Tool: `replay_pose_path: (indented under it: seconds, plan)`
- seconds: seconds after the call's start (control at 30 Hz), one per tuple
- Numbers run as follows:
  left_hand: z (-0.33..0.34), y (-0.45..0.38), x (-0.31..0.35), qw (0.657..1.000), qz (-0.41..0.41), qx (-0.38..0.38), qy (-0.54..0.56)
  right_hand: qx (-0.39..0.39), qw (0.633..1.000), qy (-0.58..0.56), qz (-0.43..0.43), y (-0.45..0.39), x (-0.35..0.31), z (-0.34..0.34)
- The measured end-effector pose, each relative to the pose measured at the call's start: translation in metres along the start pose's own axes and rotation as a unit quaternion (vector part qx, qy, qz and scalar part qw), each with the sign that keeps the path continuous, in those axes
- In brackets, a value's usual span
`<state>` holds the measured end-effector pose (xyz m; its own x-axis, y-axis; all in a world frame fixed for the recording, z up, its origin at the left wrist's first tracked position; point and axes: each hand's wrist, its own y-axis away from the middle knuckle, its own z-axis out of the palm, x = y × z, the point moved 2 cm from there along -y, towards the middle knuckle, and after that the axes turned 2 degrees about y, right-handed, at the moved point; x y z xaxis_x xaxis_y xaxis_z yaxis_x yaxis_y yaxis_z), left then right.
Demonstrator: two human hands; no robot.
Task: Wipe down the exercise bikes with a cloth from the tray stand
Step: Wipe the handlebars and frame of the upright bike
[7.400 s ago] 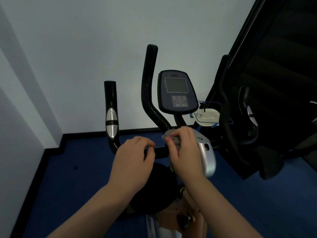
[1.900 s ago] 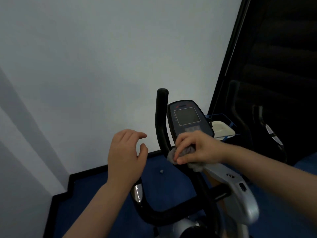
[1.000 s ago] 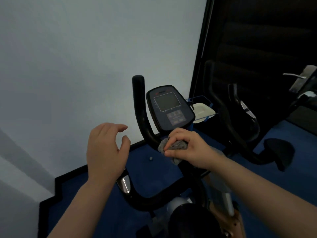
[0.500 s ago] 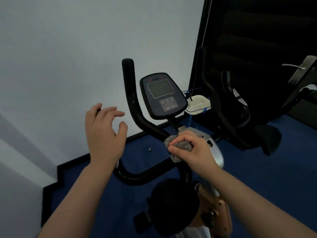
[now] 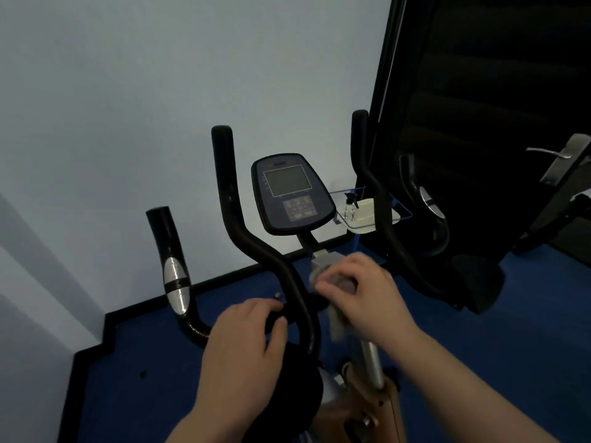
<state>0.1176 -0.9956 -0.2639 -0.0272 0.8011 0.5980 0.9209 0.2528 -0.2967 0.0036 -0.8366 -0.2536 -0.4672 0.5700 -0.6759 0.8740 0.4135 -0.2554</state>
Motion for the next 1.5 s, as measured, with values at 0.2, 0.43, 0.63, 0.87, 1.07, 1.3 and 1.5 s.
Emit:
replay_pose_path:
  seconds: [0.2,0.43,0.63,0.87,1.07,1.3,1.5]
  plan:
    - [0.002,-0.002,-0.004,0.999,-0.036,0.001,-0.037,0.032,0.996,0.078,-0.004,0.007,-0.009,0.043]
    - [0.001,0.001,-0.002,0.998,-0.044,0.032,-0.02,0.005,0.983,0.181,-0.037,-0.004,-0.002,0.024]
    - [0.0,0.001,-0.003,0.998,-0.042,0.043,-0.026,-0.098,0.991,0.089,-0.037,0.002,0.001,0.013]
    - [0.003,0.0,-0.004,0.997,-0.05,0.04,-0.042,0.028,0.991,0.132,-0.009,-0.006,-0.016,0.021]
    - [0.002,0.001,-0.004,0.997,-0.047,0.04,-0.037,-0.037,0.994,0.099,0.008,0.002,0.003,0.0]
    - [0.001,0.002,-0.003,0.997,-0.057,0.043,-0.041,0.013,0.995,0.099,-0.005,0.002,-0.011,0.027]
    - [-0.001,0.006,-0.004,0.994,-0.081,0.074,0.026,-0.017,0.999,0.013,0.029,-0.01,0.005,-0.014]
